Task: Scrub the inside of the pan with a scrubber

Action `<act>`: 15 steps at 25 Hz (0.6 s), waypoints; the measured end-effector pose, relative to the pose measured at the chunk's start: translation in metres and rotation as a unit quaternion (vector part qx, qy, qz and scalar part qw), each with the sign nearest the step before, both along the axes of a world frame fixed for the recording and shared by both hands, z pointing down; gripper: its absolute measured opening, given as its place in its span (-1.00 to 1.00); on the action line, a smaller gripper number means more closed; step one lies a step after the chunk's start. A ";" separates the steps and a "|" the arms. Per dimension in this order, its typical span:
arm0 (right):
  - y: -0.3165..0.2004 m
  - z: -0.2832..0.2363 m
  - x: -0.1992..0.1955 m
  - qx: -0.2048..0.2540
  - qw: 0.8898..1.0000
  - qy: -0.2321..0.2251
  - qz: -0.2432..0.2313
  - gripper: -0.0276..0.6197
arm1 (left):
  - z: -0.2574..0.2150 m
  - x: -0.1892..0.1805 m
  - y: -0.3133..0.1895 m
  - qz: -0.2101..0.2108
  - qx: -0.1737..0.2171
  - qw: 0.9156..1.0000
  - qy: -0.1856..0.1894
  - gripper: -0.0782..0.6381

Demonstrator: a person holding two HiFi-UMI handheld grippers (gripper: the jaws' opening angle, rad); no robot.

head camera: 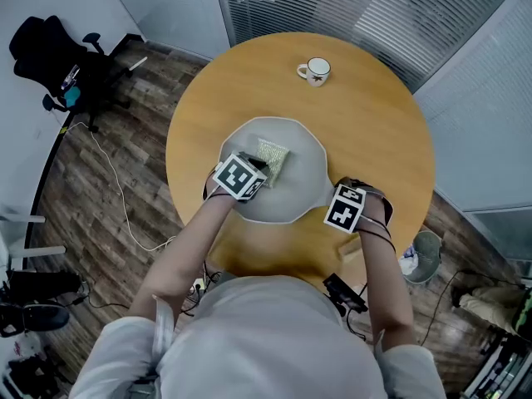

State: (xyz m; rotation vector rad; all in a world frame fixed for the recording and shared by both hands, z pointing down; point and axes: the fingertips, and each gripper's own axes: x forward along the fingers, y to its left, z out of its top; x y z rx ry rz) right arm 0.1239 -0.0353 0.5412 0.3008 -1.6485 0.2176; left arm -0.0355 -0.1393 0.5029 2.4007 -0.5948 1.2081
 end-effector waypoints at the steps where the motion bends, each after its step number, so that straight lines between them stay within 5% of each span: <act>1: -0.001 -0.003 0.002 0.005 1.000 0.000 -0.002 -0.16 | -0.005 0.000 -0.001 0.000 0.005 1.000 0.001 -0.73; 15: 0.006 -0.065 0.011 0.079 0.996 -0.028 0.016 -0.30 | -0.061 -0.007 0.020 -0.028 0.054 0.998 0.029 -0.73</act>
